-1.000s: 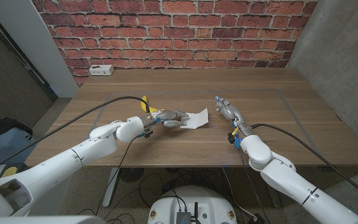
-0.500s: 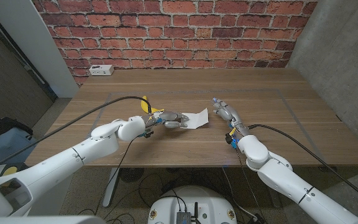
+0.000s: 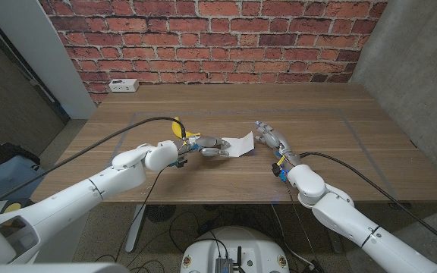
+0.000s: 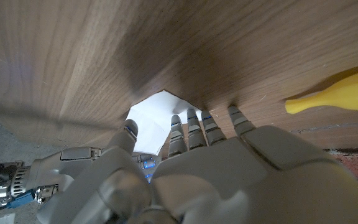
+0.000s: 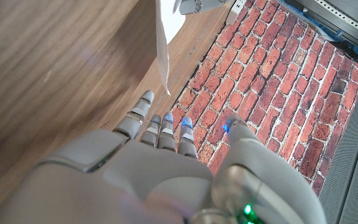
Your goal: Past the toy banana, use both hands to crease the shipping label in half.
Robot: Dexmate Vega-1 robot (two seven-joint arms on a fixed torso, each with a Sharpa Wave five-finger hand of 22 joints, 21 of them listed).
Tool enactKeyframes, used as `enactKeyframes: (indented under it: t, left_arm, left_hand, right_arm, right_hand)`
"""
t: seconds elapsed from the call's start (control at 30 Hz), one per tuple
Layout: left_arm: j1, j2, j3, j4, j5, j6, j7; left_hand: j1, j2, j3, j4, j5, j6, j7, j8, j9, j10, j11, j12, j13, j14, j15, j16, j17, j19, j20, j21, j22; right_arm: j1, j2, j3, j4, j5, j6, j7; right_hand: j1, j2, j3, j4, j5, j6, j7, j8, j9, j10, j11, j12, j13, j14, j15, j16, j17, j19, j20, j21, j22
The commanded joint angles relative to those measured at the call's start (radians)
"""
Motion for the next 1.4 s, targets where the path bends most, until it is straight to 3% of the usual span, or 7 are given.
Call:
enactKeyframes:
  t: [0.03,0.27,0.57,0.73,0.93,1.17,1.4]
  left_arm:
    - [-0.004,-0.002,0.006,-0.002,0.004,0.017,-0.013]
    - [-0.004,-0.001,0.006,0.000,0.004,0.011,-0.005]
    - [-0.003,-0.001,0.004,0.002,0.000,0.005,0.001]
    - [-0.003,-0.001,0.004,0.003,-0.005,0.004,-0.002]
    - [-0.005,-0.002,0.005,0.005,-0.005,0.005,-0.004]
    - [-0.007,-0.004,0.006,0.009,-0.006,0.004,-0.003]
    - [-0.011,-0.006,0.006,0.013,-0.009,0.003,-0.005]
  left_hand:
    - [-0.014,0.002,-0.004,0.007,0.002,-0.008,0.012,0.000,0.000,0.004,0.015,0.002,0.005,0.009,0.001,-0.002,0.002,0.006,0.001,0.002,0.001]
    - [-0.021,0.002,-0.006,0.012,0.003,-0.021,0.017,-0.003,0.000,-0.008,0.025,-0.006,0.005,0.003,0.002,-0.006,0.002,0.004,-0.001,-0.001,0.002]
    - [-0.029,0.004,-0.008,0.018,0.004,-0.039,0.029,-0.006,0.000,-0.018,0.037,-0.013,0.004,-0.004,0.001,-0.009,0.002,0.005,-0.002,-0.002,0.002]
    - [-0.033,0.004,-0.009,0.020,0.005,-0.043,0.033,-0.005,0.000,-0.022,0.040,-0.016,0.004,-0.007,0.004,-0.011,0.001,0.004,-0.003,-0.003,0.002]
    - [-0.037,0.003,-0.011,0.024,0.005,-0.044,0.030,-0.003,0.000,-0.021,0.043,-0.017,0.004,-0.008,0.002,-0.011,0.001,0.004,-0.003,-0.005,0.002]
    - [-0.043,0.002,-0.013,0.027,0.006,-0.058,0.032,-0.006,-0.001,-0.031,0.045,-0.023,0.004,-0.013,0.002,-0.012,0.001,0.003,-0.002,-0.006,0.002]
    - [-0.047,0.002,-0.015,0.030,0.006,-0.059,0.023,-0.003,-0.001,-0.030,0.031,-0.023,0.003,-0.016,0.000,-0.013,0.000,0.001,-0.001,-0.008,0.002]
  right_arm:
    - [0.012,0.012,-0.021,0.011,0.018,0.042,0.039]
    - [0.017,0.008,-0.028,0.009,0.020,0.054,0.059]
    - [0.025,0.010,-0.034,0.019,0.040,0.083,0.099]
    - [0.035,0.007,-0.041,0.027,0.034,0.089,0.115]
    - [0.042,0.007,-0.044,0.037,0.042,0.089,0.131]
    - [0.058,-0.010,-0.047,0.011,0.070,0.002,0.146]
    - [0.069,-0.024,-0.049,-0.013,0.085,-0.063,0.140]
  right_hand:
    - [-0.004,0.001,0.002,0.005,0.002,0.004,0.004,-0.001,0.004,0.003,0.006,0.000,0.002,0.005,0.000,0.008,0.002,0.005,-0.002,0.006,0.001]
    - [-0.003,0.002,0.002,0.006,0.001,0.001,0.006,-0.003,0.004,0.011,0.011,0.003,0.003,0.020,0.003,0.014,0.002,0.018,-0.001,0.010,0.001]
    - [-0.006,-0.001,0.007,0.012,0.002,-0.004,0.014,-0.006,0.004,0.032,0.014,0.008,0.004,0.075,0.010,0.029,0.002,0.071,0.004,0.026,0.001]
    - [-0.008,-0.004,0.011,0.016,0.003,-0.036,0.013,-0.015,0.004,0.036,0.022,0.008,0.005,0.111,0.026,0.035,0.001,0.107,0.020,0.033,0.001]
    - [-0.009,-0.005,0.016,0.019,0.003,-0.082,0.009,-0.022,0.005,0.040,0.023,0.007,0.005,0.135,0.024,0.038,0.001,0.130,0.019,0.036,0.001]
    - [-0.021,-0.012,0.015,0.029,0.001,-0.078,0.037,-0.009,0.006,0.028,0.079,0.000,0.006,0.147,0.075,0.032,0.003,0.143,0.053,0.030,0.001]
    - [-0.035,-0.022,0.007,0.038,0.004,-0.057,0.067,0.000,0.006,0.029,0.096,0.000,0.006,0.151,0.103,0.027,0.004,0.147,0.081,0.025,0.001]
